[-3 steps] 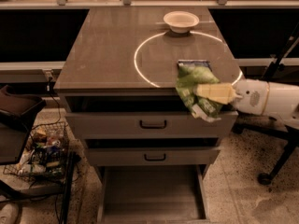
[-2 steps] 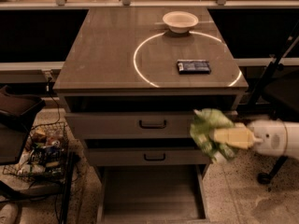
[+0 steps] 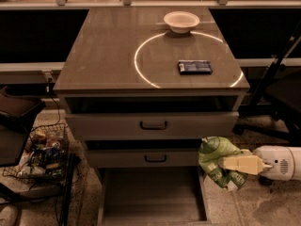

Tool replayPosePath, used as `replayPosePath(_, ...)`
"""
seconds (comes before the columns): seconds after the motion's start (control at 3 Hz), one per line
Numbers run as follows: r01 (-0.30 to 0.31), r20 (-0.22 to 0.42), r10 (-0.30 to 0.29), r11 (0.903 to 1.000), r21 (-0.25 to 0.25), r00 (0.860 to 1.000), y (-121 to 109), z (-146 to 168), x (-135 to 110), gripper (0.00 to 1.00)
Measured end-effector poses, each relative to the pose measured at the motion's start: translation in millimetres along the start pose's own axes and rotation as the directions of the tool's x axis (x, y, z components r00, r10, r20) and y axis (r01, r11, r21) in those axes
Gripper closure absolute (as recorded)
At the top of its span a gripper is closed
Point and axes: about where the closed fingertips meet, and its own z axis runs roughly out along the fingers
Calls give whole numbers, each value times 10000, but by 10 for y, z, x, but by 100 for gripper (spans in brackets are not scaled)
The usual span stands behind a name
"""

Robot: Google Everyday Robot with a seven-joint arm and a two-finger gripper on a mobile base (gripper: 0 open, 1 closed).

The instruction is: Place green jalapeno chip bag into bottom drawer

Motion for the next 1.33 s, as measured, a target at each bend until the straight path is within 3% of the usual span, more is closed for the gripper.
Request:
replayPosePath(0.33,-170,-358,171,9999,16,9992,-116,235,229,100)
replayPosePath(0.67,-844,-1062,828,9964,-106,9909,-430,779,1010,100)
replayPosePath(1.0,-1784,-1895,1776,9839,130,9657,-753,1395,2034,100)
replayPosePath(1.33,-2183,-2456,2199,9753,340,9441,-925,1755,2510,100)
